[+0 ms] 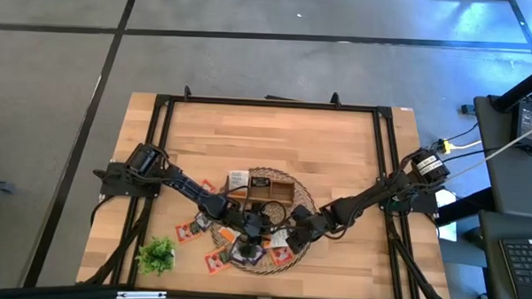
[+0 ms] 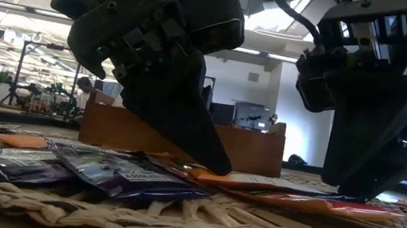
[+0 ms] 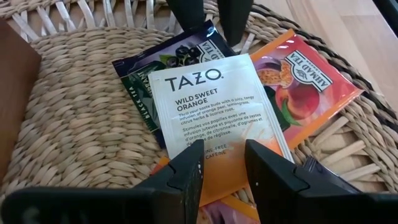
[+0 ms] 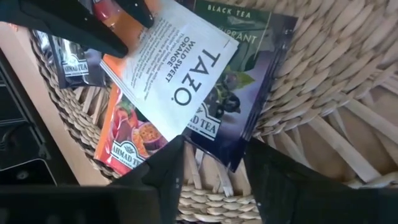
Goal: Pick & Place Tea
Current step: Put the violet tea bag into the middle slot of the wooden organizer
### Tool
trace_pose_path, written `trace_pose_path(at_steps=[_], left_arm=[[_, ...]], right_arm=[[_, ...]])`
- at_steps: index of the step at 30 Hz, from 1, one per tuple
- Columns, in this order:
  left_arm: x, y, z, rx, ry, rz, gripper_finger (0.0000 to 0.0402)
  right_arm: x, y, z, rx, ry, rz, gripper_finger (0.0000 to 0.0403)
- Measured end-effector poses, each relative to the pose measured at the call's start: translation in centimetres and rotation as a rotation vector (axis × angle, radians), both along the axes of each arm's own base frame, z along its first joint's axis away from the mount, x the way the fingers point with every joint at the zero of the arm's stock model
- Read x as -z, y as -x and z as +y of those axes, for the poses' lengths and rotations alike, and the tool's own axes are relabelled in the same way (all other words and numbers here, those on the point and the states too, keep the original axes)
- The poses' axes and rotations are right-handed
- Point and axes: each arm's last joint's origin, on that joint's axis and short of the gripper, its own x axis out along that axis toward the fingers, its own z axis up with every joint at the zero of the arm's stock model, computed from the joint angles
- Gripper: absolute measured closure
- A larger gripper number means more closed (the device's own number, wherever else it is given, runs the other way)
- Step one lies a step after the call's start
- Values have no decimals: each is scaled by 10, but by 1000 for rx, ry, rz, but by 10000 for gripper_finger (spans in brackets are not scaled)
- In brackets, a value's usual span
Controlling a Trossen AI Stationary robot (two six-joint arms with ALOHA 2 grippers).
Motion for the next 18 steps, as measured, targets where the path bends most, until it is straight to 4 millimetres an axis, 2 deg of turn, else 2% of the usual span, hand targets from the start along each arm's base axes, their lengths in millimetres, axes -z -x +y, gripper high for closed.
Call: trace_pose_path(at_steps=[9, 18], left_arm=[[0, 0, 0, 0, 0, 0, 288], [0, 0, 0, 0, 1, -1, 288]], right_arm=[[1, 1, -1, -24, 20, 2, 325], [1, 1, 0, -56, 32, -7, 382]])
